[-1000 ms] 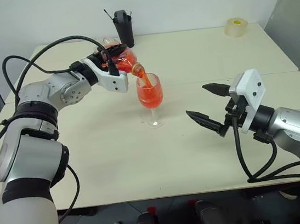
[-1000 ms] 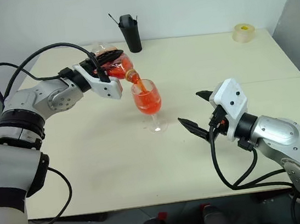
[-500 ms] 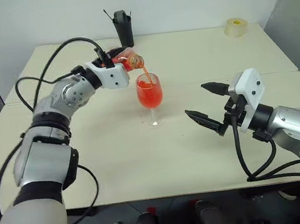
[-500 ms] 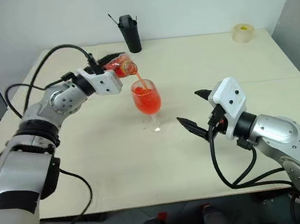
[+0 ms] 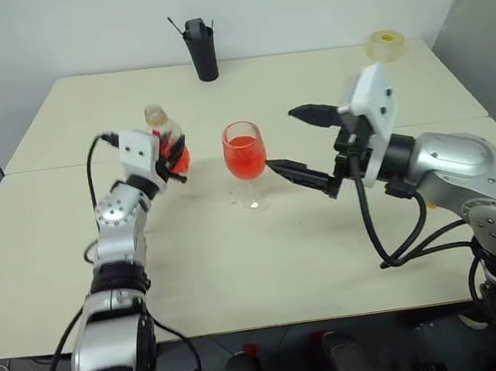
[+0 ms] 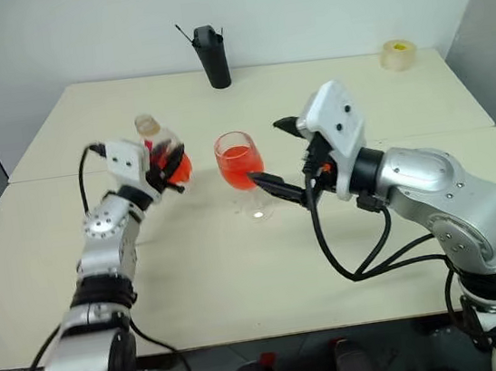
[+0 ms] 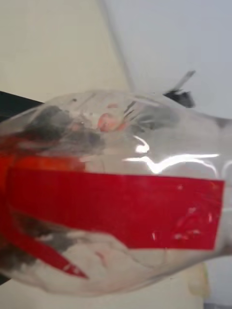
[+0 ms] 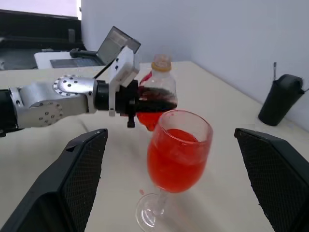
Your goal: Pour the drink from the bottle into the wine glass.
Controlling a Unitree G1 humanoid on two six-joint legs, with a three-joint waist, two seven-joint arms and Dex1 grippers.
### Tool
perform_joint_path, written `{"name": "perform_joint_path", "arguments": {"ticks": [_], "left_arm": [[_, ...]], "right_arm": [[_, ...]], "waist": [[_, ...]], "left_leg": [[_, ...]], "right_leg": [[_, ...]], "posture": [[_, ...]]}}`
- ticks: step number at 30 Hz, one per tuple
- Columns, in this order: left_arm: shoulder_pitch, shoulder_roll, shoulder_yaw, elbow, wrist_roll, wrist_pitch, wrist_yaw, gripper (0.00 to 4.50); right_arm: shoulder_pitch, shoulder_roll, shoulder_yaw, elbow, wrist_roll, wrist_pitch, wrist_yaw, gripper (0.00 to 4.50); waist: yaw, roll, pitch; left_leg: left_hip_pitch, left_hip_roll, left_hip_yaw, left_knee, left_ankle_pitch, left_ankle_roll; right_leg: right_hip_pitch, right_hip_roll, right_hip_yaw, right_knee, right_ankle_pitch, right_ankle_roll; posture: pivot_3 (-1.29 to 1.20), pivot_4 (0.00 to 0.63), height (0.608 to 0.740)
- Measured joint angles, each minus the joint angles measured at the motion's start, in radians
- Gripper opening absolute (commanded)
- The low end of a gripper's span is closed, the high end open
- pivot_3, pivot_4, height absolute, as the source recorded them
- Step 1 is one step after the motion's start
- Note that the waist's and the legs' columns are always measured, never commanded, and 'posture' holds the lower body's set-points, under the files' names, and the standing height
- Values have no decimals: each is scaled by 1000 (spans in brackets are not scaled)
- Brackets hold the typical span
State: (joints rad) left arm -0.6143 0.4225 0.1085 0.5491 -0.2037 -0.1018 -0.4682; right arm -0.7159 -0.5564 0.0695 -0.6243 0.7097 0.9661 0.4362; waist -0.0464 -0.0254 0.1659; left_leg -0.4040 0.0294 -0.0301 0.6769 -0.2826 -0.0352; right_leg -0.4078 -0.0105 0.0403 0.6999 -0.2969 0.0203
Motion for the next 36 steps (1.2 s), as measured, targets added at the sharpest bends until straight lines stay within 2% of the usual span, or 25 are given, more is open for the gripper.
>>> {"name": "perform_joint_path", "arguments": {"ticks": [3,7,9,10,18,19,26,36], "left_arm": [[93,-49,21,-120,-23,123,84,917],[141,-66,56,-225,-26,188,159,917],[153,-68,65,-240,-26,208,181,1624],[159,-76,74,-244,-27,218,194,1813],[198,-88,77,-296,-29,276,217,4289],[199,-92,77,-300,-29,280,219,4482],[202,-79,77,-326,-19,303,218,4482],[318,-52,90,-553,-26,401,217,4482]], "right_arm": [[-66,13,1,24,45,80,-2,4500],[-105,13,2,43,74,146,8,4500],[-112,13,5,43,81,157,17,4500],[-119,13,10,43,82,159,21,4500],[-125,15,32,43,77,158,39,4500],[-125,15,32,44,76,158,39,4500],[-125,14,32,57,57,155,44,4500],[-114,-17,47,70,13,132,87,4500]], "waist": [[6,0,0],[14,-1,-1],[14,-1,-1],[14,-1,-1],[15,-1,-1],[15,-1,-1],[15,-1,-1],[15,-1,-1]], "left_leg": [[-1,-1,-2,0,0,1],[-1,-1,-1,0,-1,2],[-1,-2,-1,0,-1,3],[-1,-1,-1,0,-2,3],[-1,-1,-1,0,-2,3],[-1,-2,-1,0,-2,3],[-1,-1,-1,0,-2,3],[-1,-1,-1,-1,-2,3]], "right_leg": [[0,-1,0,0,0,0],[0,-2,0,0,0,0],[0,-2,-1,0,0,0],[0,-2,-1,0,0,0],[0,-2,-1,-1,0,0],[0,-2,-1,-1,0,0],[0,-2,-1,-1,0,0],[0,-2,0,-1,0,0]], "posture": [[0,150,740],[0,150,740],[0,150,740],[0,150,740],[0,150,740],[0,150,740],[0,150,740],[0,150,740]]}}
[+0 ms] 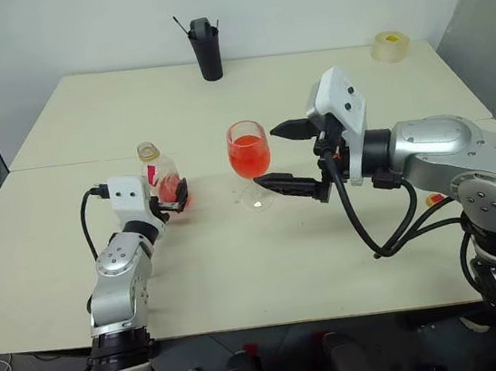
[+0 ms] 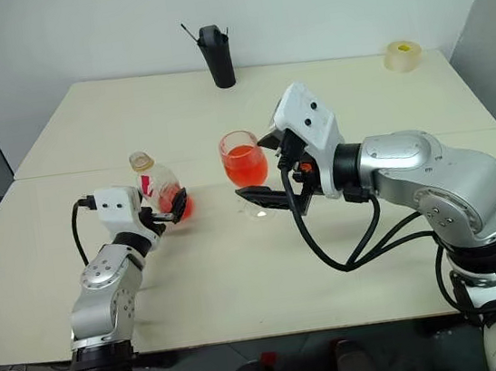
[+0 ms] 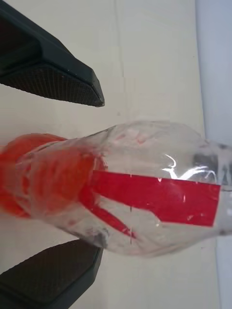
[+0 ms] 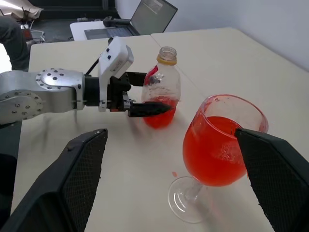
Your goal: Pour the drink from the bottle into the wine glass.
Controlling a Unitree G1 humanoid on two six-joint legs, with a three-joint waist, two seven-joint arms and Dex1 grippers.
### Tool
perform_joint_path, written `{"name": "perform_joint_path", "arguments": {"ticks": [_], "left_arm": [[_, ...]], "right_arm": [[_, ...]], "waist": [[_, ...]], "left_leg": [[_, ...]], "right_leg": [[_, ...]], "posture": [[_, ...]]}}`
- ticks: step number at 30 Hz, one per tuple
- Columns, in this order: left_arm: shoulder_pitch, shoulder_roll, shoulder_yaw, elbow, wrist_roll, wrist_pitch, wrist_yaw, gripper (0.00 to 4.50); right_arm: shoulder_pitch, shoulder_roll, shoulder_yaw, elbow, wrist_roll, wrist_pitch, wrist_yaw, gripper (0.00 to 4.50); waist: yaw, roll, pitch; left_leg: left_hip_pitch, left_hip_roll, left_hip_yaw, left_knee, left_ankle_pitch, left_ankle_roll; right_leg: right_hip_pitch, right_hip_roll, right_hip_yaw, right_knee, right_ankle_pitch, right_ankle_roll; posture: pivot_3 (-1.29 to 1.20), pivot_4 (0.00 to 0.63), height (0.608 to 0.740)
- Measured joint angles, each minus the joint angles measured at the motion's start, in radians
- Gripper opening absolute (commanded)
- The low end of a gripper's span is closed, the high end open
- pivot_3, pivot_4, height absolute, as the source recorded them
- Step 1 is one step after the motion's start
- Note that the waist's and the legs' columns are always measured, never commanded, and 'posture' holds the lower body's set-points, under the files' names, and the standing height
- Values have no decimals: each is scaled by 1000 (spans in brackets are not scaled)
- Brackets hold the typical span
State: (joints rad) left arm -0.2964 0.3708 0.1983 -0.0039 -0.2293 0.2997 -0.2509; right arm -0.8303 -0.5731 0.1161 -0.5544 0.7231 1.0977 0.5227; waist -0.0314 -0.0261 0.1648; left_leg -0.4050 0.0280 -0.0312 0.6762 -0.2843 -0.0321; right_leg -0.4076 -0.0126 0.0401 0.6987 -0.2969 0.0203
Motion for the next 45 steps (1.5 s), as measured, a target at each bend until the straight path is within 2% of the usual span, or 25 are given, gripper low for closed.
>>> {"name": "perform_joint_path", "arguments": {"ticks": [13,19,27,35,40,45], "left_arm": [[33,71,62,-69,-27,60,-30,4482],[-56,90,102,-72,-105,49,-100,4482],[-60,100,101,-79,-119,46,-143,4482],[-93,169,124,-61,-191,44,-260,4482],[-170,284,124,-61,-249,99,-363,4482],[-227,449,124,-52,-341,215,-535,4482]], "right_arm": [[12,-7,15,16,-35,-24,52,4500],[11,-9,25,38,-46,-45,83,4500],[11,-10,25,56,-66,-62,105,4500],[11,-10,25,55,-73,-62,110,4500],[11,-17,25,56,-73,-62,119,4500],[14,-62,10,57,-61,-61,156,4500]], "waist": [[0,0,0],[2,0,0],[0,0,0],[1,0,0],[1,0,0],[-1,1,1]], "left_leg": [[0,0,0,0,0,0],[0,0,0,0,0,0],[0,0,0,-1,0,0],[0,0,0,-1,0,0],[0,0,0,-1,0,0],[1,0,1,-1,0,0]], "right_leg": [[0,0,0,-1,0,0],[0,0,-1,-1,0,0],[0,0,-1,-1,0,0],[0,0,-1,-1,0,0],[0,0,-1,-2,0,0],[0,6,-1,-2,0,0]], "posture": [[0,150,740],[0,150,740],[0,150,740],[0,150,740],[0,150,740],[0,150,740]]}}
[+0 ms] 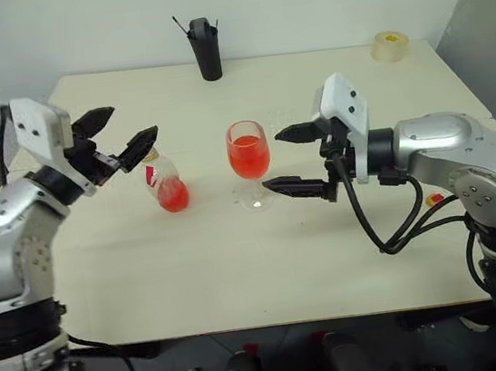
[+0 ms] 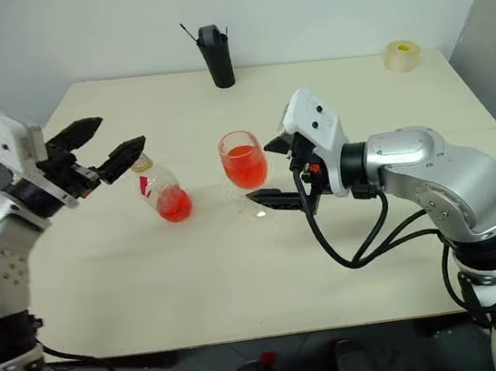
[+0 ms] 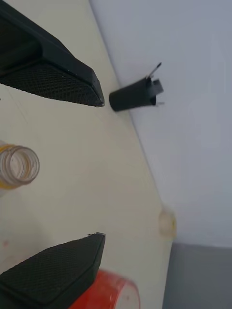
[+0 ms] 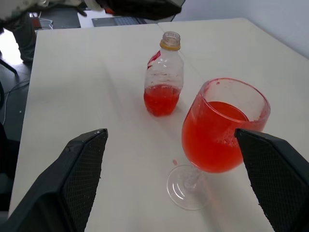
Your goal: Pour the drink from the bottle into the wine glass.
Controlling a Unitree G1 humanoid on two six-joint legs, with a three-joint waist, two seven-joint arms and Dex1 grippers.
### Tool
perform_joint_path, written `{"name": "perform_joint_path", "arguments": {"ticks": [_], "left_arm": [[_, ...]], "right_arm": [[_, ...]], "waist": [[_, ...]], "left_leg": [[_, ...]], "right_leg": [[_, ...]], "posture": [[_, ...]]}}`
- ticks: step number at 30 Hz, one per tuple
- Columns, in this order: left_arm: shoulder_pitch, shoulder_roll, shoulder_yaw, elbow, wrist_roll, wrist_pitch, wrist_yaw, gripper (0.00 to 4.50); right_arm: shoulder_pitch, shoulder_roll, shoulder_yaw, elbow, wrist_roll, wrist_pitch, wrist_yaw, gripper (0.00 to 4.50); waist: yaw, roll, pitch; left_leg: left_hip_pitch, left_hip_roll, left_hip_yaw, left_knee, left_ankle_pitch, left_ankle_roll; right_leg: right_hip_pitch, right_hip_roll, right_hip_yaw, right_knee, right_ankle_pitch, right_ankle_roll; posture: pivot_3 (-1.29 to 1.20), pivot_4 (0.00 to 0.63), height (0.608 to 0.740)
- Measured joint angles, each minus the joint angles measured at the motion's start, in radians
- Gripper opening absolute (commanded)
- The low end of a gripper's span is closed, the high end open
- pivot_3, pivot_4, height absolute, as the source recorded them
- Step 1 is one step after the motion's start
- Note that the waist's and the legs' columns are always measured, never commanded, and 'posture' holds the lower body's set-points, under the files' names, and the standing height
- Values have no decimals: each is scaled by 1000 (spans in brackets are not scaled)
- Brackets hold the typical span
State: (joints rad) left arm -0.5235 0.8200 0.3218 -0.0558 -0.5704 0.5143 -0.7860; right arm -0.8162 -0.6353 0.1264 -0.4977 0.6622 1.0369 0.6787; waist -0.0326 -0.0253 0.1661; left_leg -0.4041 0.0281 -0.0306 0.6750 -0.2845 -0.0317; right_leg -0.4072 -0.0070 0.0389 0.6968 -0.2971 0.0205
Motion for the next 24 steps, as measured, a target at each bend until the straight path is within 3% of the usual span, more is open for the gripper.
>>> {"name": "perform_joint_path", "arguments": {"ticks": [3,8,13,24], "left_arm": [[0,146,-3,6,-75,88,-186,4482],[51,291,1,46,-137,156,-431,4482],[82,323,9,108,-137,153,-544,4482],[79,351,8,150,-95,128,-601,4482]], "right_arm": [[23,-55,-88,4,52,3,46,4500],[178,-209,-230,38,65,-65,166,4500],[270,-299,-302,86,65,-158,280,4500],[266,-308,-345,115,86,-201,309,4500]], "waist": [[0,0,1],[3,1,1],[-2,1,2],[0,2,2]], "left_leg": [[0,0,1,-1,0,0],[3,0,4,-5,0,0],[4,1,5,-5,0,0],[5,1,5,-8,0,0]], "right_leg": [[0,0,0,-1,0,0],[1,0,2,-3,0,0],[1,2,4,-2,0,0],[0,3,4,-2,-1,-1]], "posture": [[0,150,740],[0,150,740],[0,150,740],[0,150,740]]}}
